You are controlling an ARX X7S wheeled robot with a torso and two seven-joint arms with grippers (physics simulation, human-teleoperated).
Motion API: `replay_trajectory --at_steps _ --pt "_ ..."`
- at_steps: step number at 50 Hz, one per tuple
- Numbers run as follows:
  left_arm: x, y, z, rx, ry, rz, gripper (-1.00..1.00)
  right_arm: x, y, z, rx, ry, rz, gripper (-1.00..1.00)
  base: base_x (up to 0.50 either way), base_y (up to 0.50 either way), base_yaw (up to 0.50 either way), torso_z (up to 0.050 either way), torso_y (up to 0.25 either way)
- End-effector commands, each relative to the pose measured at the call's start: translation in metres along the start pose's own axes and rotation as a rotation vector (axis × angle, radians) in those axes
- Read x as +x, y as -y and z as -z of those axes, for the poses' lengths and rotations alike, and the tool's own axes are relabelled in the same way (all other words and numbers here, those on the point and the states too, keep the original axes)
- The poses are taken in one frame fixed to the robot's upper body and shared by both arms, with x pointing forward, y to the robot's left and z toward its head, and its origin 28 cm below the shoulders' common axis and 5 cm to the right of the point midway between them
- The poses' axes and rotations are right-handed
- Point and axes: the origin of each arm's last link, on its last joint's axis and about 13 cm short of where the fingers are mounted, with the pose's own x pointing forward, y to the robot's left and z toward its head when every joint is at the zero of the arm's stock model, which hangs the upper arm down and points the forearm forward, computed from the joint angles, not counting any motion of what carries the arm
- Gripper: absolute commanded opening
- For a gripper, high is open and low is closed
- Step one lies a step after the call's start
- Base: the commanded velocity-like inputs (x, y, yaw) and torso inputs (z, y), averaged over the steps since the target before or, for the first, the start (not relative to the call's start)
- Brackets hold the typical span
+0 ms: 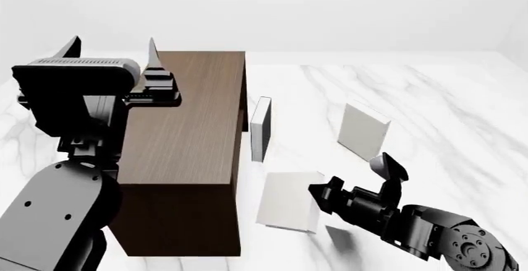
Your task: Pick up the book on the right and place it under the cabinet shelf.
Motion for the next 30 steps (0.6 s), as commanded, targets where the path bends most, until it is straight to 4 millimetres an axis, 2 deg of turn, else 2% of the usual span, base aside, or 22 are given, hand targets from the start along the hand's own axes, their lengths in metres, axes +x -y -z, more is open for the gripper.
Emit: replay_trajectory --at_steps 1,30 --pt "-0.0009 -0.0024 0.0 -0.004 0.001 -0.005 1.0 0.0102 -0.0052 -0.0105 -0.024 -0.012 -0.007 -1.0 0.0 0.0 0.0 0.0 0.0" --pt "-0.0012 -0.0054 -0.0041 -0.01 0.013 -0.018 1.0 0.017 -0.0085 -0.0123 -0.077 -0.052 0.033 -1.0 0.0 0.0 0.0 0.0 0.0"
